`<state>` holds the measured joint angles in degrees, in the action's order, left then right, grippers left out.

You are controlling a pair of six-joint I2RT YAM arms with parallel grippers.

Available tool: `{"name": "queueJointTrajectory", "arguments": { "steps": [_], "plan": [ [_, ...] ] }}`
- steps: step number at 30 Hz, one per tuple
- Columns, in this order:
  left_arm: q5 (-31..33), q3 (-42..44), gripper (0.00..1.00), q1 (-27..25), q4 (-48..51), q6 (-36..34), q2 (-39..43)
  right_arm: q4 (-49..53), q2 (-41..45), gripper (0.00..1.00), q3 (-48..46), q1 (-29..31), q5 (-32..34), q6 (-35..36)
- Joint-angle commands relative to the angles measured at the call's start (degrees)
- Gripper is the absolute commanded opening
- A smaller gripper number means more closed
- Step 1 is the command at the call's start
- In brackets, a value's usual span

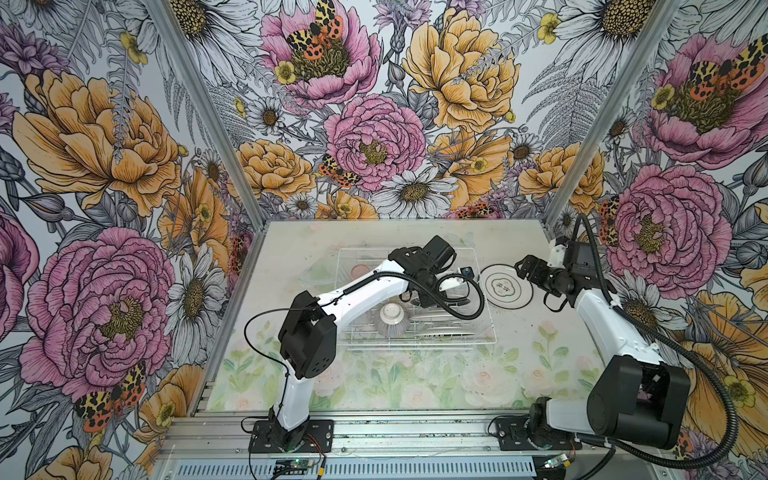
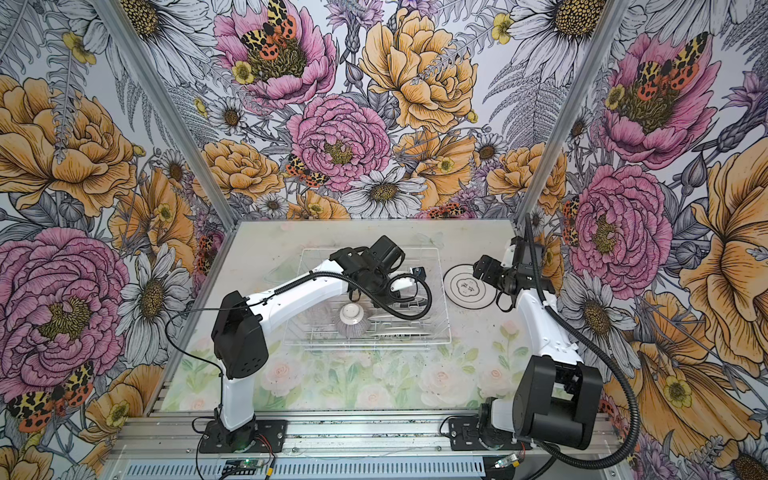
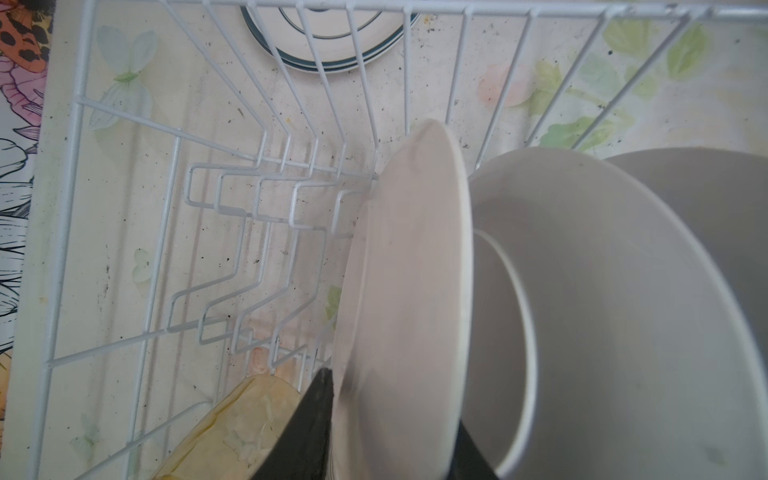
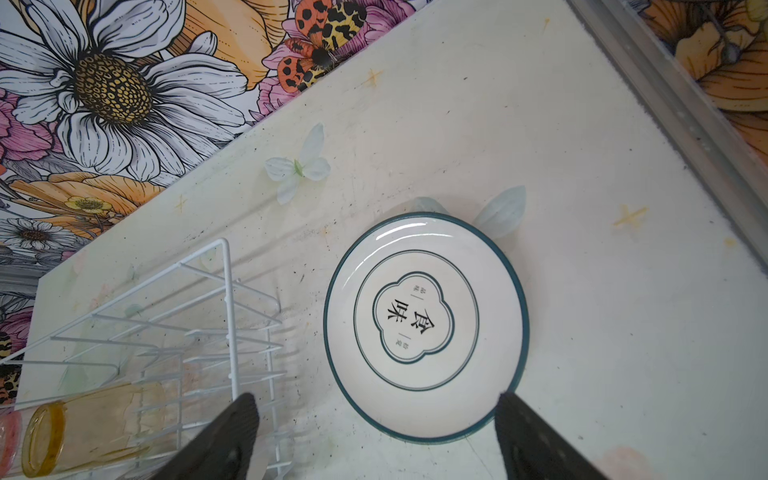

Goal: Unload the mixed dishes from the dish rack
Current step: 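Reach the left gripper into the rack and grasp the red-and-green-rimmed plate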

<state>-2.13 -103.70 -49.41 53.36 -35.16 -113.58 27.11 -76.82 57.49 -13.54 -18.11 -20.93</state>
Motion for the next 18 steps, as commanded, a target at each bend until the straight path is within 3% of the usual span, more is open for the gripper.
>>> {"name": "queueJointTrajectory", "arguments": {
  "steps": [1,18],
  "plan": [
    [4.05,-1.76,0.34,-0.56,-0.54,-1.1,-1.16,-0.31,1.14,0.91,0.06,0.49,-0.74,0.38],
    [10.57,-0.32,0.17,-1.13,-4.39,-2.83,-0.63,-0.56,0.22,0.9,0.34,1.48,-0.99,0.51]
  ]
}}
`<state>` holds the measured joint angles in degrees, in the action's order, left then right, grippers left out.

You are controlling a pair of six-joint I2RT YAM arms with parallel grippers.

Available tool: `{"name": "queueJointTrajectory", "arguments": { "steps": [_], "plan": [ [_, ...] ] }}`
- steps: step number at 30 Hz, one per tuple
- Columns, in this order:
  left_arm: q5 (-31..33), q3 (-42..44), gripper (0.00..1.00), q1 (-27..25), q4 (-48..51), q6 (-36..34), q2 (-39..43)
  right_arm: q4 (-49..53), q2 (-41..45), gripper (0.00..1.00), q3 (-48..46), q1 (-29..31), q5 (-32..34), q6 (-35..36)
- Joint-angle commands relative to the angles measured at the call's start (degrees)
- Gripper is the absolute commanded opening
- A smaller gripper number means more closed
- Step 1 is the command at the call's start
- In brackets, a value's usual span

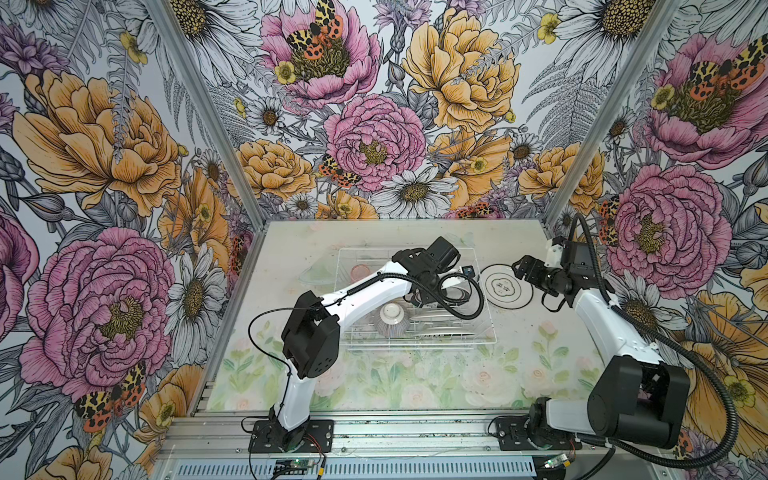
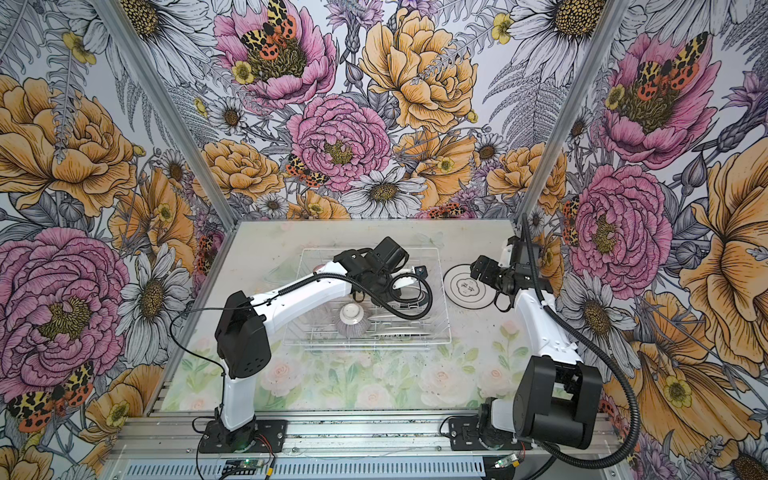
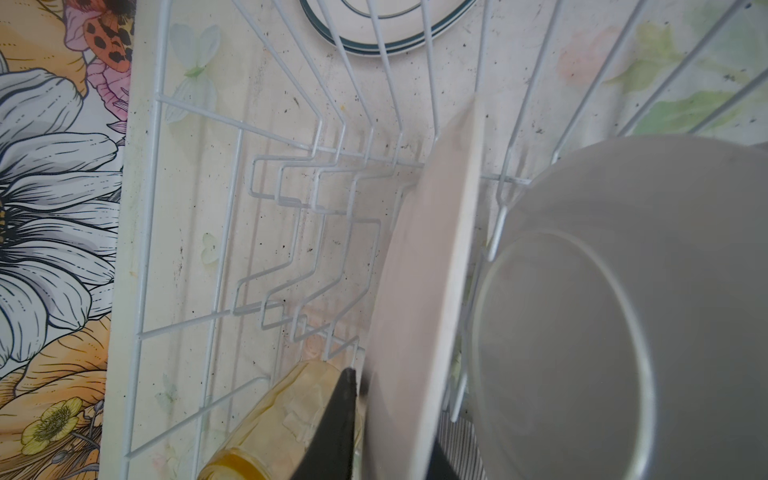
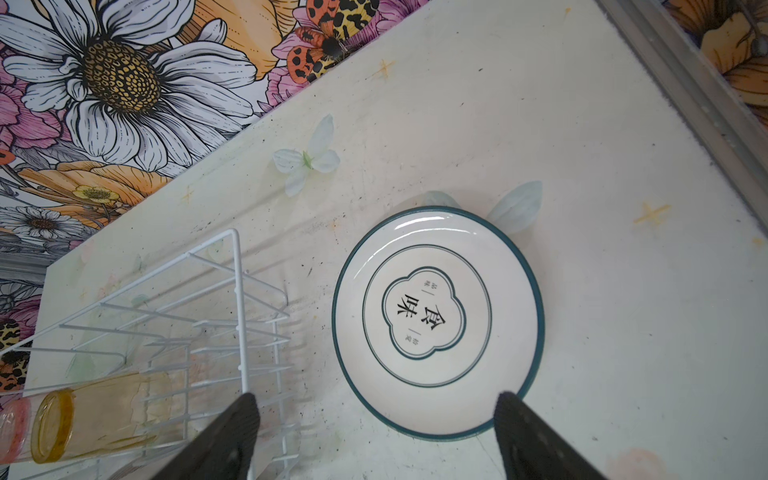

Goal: Unload the mixed dishes from the dish rack
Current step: 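Reach the left gripper into the rack and grasp the red-and-green-rimmed plate, then lift the red-and-green-rimmed plate out of the rack while the right gripper approaches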

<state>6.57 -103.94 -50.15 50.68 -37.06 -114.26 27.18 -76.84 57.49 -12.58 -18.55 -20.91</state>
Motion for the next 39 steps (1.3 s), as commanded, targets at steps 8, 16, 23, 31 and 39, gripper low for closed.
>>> {"name": "queueJointTrajectory", "arguments": {
  "steps": [8,16,23,31,39],
  "plan": [
    [2.43,0.14,0.11,-0.39,-2.1,-1.27,0.44,-0.63,0.04,0.9,0.6,0.75,-0.35,0.51],
    [1.63,0.58,0.06,-0.3,-2.65,-1.15,0.94,-0.64,0.03,0.89,0.6,0.95,-0.31,0.48],
    [-0.86,0.89,0.03,0.31,-2.67,-0.88,2.05,-0.64,0.03,0.89,0.6,1.22,0.0,0.56],
    [-3.77,1.09,0.03,2.05,-3.48,1.05,5.04,-0.59,0.4,0.89,0.69,1.46,0.26,0.6],
    [-5.73,1.38,0.03,3.11,-4.26,2.21,7.88,-0.63,0.5,0.88,0.63,1.85,0.09,0.71]
  ]
}}
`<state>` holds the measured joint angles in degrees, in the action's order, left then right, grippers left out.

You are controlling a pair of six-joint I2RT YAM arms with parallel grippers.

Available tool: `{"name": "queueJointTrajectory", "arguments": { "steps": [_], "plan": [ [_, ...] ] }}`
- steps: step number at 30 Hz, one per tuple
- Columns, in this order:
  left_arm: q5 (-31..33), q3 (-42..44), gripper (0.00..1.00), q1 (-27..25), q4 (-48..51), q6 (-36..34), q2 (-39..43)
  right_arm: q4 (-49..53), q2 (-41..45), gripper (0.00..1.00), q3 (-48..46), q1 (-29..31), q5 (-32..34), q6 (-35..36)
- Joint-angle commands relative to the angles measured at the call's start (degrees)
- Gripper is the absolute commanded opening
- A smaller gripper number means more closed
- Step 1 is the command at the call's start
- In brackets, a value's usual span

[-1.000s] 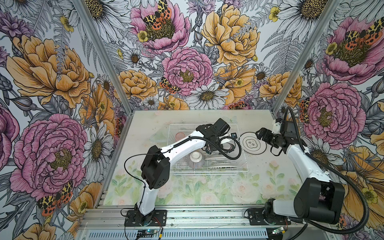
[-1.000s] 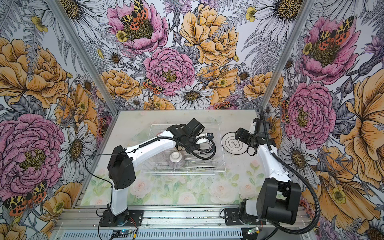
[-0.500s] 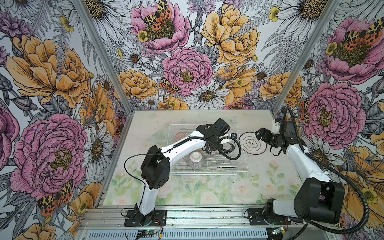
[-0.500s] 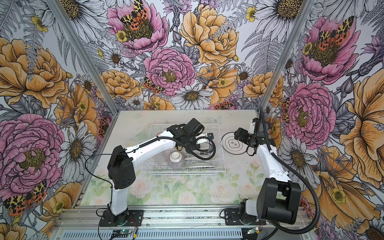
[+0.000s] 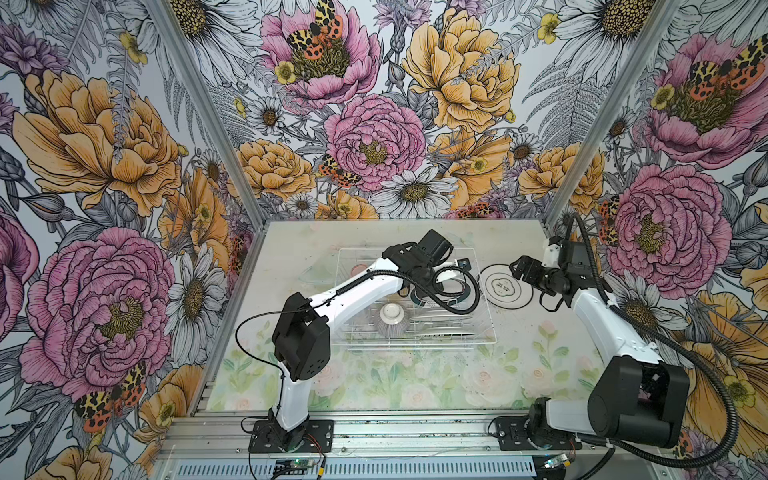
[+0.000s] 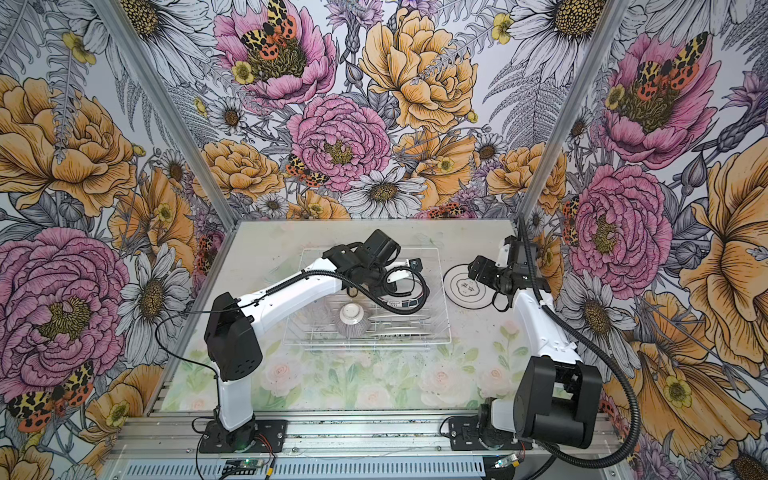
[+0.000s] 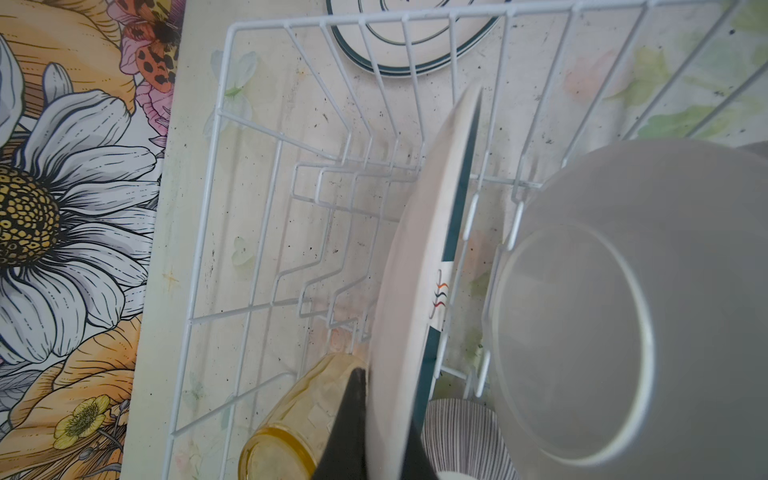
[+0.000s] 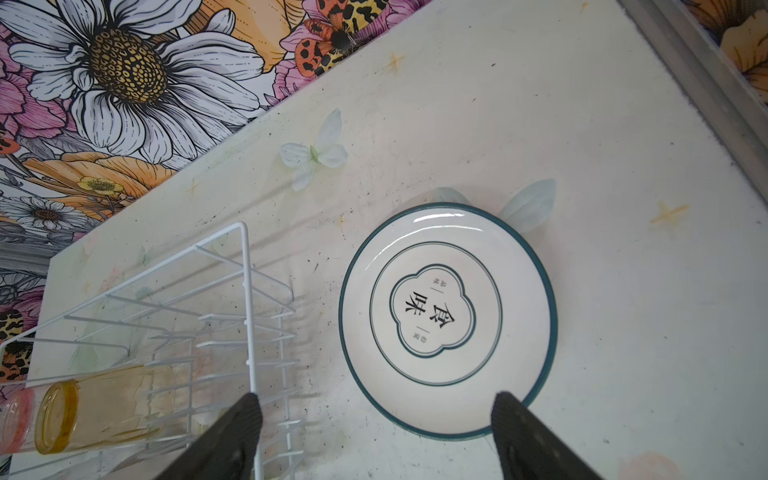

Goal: Unload the mixed dishes from the dish rack
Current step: 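Lift the red-and-green-rimmed plate out of the rack while the right gripper approaches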

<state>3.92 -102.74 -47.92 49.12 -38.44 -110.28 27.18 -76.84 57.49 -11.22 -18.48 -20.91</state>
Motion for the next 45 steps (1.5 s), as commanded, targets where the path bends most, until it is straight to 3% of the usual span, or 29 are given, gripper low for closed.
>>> {"name": "queueJointTrajectory", "arguments": {
  "steps": [1,10,17,27,33,40,45],
  "plan": [
    [-3.33,0.24,0.03,0.9,-2.79,3.8,4.3,-0.63,0.53,0.88,0.61,0.58,-0.05,0.85],
    [-8.56,0.24,0.03,3.83,-3.11,7.02,9.09,-0.63,1.57,0.88,0.69,1.1,-2.06,1.66],
    [-19.63,1.53,0.03,7.68,-6.43,12.52,13.12,-1.28,4.5,0.86,0.45,1.38,-7.54,2.63],
    [-43.18,7.31,0.04,18.25,-20.86,31.3,15.54,-9.83,12.11,0.76,-2.37,2.48,-29.61,1.98],
    [-53.82,11.68,0.04,22.07,-34.02,44.07,13.88,-11.7,12.72,0.76,-2.42,6.3,-34.56,1.44],
    [-58.3,13.47,0.04,22.1,-42.64,51.48,11.09,-19.08,11.17,0.76,-3.12,10.82,-35.57,-3.67],
    [-60.28,13.53,0.04,21.6,-45.97,54.74,9.18,-34.59,9.34,0.76,-6.13,11.57,-37.25,-13.36]
  ]
}}
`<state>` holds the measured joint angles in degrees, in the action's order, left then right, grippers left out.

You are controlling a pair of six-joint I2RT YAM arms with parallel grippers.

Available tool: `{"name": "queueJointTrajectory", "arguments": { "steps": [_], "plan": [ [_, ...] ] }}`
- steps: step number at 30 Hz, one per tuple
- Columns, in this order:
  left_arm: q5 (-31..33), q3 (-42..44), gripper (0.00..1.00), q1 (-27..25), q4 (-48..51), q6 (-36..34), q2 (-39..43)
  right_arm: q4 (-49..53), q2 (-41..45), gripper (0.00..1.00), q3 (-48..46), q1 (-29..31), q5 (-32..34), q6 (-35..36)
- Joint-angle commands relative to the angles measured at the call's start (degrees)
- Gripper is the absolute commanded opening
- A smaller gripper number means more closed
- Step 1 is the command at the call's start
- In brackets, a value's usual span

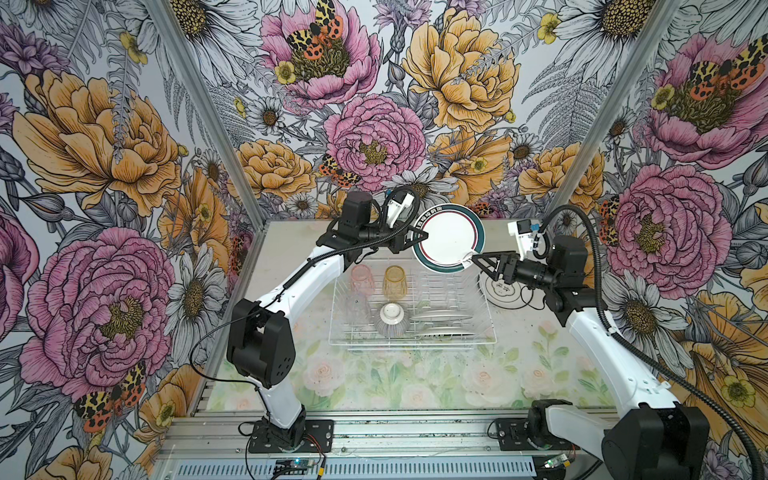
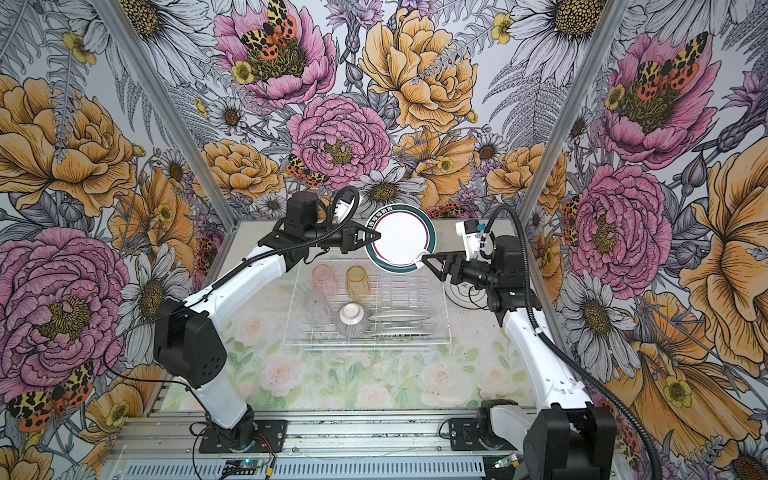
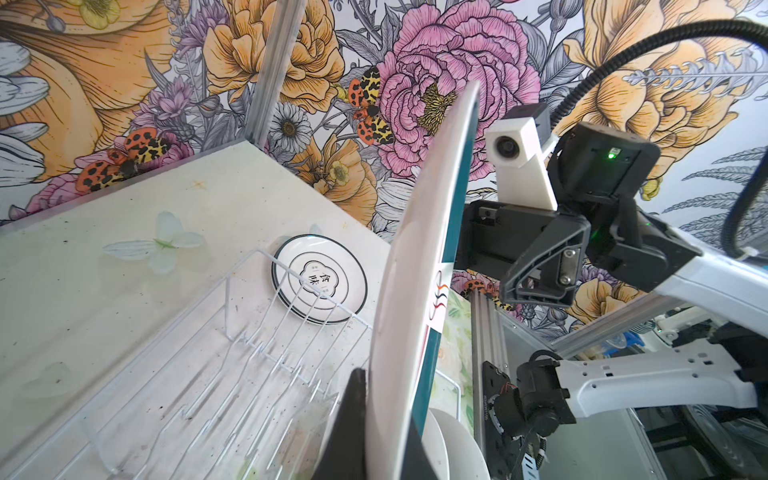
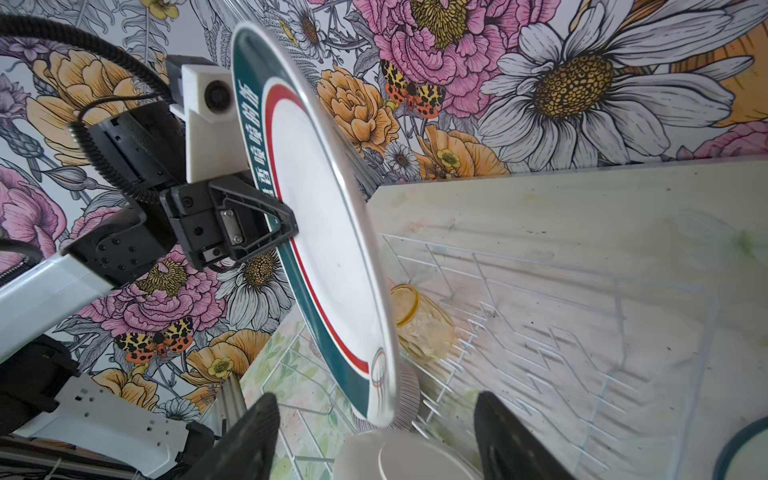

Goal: Unload the mixed dishes from the dish rack
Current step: 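Lift the red-and-green-rimmed plate out of the rack while the right gripper approaches, then grasp the plate rim with the right gripper while the left gripper releases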

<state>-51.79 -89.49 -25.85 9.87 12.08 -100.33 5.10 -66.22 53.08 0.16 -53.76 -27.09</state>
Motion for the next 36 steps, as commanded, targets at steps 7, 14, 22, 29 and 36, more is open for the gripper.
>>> {"name": "queueJointTrajectory", "arguments": {
  "steps": [7,14,22,29,36],
  "plan": [
    [-6.63,-0.24,0.04,-1.83,-10.79,7.86,-3.13,-28.79,-5.57,0.7,-4.08,0.23,-2.84,-17.99],
    [-7.01,-1.15,0.06,-2.86,-13.43,9.95,-6.27,-32.0,-6.69,0.48,-4.24,0.65,-2.84,-20.59],
    [-6.66,-1.73,0.1,-3.33,-13.39,9.98,-6.89,-31.26,-6.61,0.27,-3.92,0.72,-2.05,-20.72],
    [-6.38,-1.12,0.13,-3.18,-13.25,9.68,-6.58,-30.43,-6.83,0.0,-3.34,0.81,-1.48,-20.71],
    [-2.66,-0.37,0.52,-3.24,-8.73,5.46,-4.57,-27.22,-6.67,0.0,-2.43,0.73,0.5,-19.0]
  ]
}}
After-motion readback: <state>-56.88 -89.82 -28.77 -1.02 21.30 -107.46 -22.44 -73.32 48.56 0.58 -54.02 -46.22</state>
